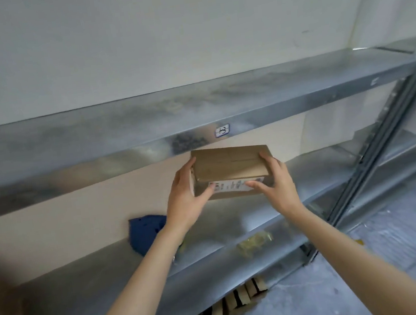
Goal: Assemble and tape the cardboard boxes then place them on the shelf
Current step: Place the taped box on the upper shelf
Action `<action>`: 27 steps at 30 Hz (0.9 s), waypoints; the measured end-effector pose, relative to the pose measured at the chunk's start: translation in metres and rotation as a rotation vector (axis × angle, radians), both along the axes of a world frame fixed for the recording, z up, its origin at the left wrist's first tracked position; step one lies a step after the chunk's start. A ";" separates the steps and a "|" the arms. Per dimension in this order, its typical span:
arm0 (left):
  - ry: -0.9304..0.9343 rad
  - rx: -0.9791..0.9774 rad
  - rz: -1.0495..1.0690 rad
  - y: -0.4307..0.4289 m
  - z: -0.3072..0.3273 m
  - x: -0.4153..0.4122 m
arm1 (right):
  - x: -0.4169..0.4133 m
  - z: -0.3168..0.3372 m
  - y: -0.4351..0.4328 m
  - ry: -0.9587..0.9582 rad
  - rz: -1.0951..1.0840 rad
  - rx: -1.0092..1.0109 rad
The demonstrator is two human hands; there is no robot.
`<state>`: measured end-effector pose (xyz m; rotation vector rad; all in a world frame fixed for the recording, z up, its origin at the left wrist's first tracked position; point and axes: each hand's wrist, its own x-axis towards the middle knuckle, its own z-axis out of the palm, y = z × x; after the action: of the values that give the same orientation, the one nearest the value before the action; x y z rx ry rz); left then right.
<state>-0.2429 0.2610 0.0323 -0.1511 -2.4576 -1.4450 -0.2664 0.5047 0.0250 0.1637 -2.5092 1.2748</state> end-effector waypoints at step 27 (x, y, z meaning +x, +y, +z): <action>-0.179 -0.555 0.056 0.289 -0.050 -0.158 | -0.166 -0.062 0.358 -0.271 -0.110 0.097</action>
<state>-0.4014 0.5503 -0.0179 -0.0649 -2.9242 -0.7477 -0.4329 0.8630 -0.0367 -0.1335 -2.7649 1.2025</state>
